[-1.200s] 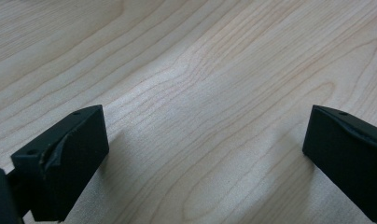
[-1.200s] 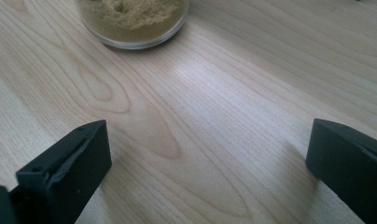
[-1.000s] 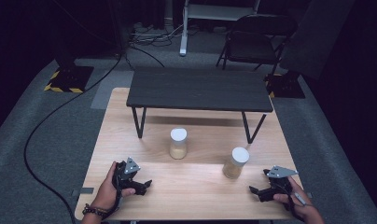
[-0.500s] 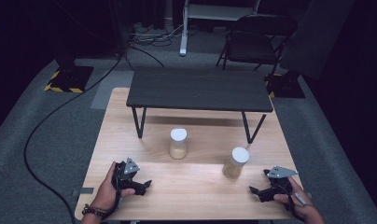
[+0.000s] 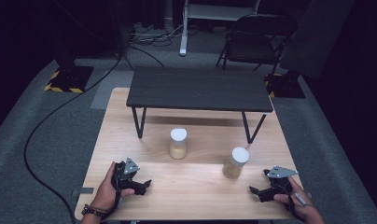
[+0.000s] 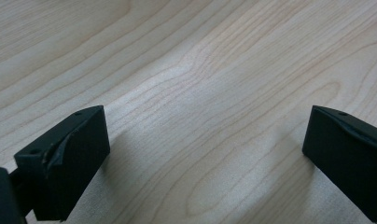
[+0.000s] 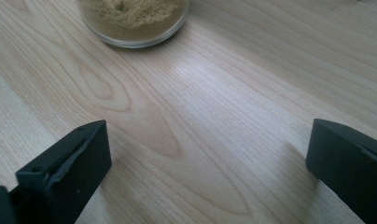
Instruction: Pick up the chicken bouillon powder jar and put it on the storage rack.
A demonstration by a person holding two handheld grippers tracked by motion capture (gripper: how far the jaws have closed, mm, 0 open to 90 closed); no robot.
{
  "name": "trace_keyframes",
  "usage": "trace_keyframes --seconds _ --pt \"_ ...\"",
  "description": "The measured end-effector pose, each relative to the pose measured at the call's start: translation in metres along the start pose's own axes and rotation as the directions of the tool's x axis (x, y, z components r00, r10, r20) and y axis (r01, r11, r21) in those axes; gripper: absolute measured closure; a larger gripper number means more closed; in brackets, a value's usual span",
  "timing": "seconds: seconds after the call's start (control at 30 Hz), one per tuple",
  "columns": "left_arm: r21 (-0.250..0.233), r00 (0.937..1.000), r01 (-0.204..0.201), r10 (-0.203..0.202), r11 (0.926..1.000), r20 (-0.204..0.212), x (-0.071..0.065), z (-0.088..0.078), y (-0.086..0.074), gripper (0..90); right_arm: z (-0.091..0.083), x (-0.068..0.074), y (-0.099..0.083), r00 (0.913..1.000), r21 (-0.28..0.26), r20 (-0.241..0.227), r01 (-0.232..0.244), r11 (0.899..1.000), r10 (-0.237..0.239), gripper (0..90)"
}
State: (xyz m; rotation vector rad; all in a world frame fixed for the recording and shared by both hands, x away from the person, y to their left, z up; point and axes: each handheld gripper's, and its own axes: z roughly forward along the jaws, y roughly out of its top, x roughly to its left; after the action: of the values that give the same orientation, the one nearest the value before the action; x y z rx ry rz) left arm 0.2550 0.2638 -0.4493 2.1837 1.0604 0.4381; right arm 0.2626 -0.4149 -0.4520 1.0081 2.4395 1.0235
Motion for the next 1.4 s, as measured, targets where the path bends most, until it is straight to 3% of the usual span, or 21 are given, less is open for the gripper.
trace_keyframes --seconds 0.4,0.67,0.83,1.4 --pt "-0.043 0.9997 0.01 -0.01 0.999 -0.02 -0.009 -0.007 0.003 2.5 0.0 0.0 0.0 1.0 0.0 0.0 0.0 1.0 0.0 0.0" --pt "-0.097 0.999 0.016 -0.02 0.9951 -0.039 -0.015 -0.016 0.003 2.5 0.0 0.0 0.0 1.0 0.0 0.0 0.0 1.0 0.0 0.0" --pt "-0.112 0.9974 0.012 -0.02 0.9936 -0.069 -0.023 -0.018 0.004 2.3 0.0 0.0 0.0 1.0 0.0 0.0 0.0 1.0 0.0 0.0" --pt "-0.159 0.9962 0.002 -0.016 0.9873 -0.086 -0.034 -0.022 0.009 2.1 0.0 0.0 0.0 1.0 0.0 0.0 0.0 1.0 0.0 0.0"
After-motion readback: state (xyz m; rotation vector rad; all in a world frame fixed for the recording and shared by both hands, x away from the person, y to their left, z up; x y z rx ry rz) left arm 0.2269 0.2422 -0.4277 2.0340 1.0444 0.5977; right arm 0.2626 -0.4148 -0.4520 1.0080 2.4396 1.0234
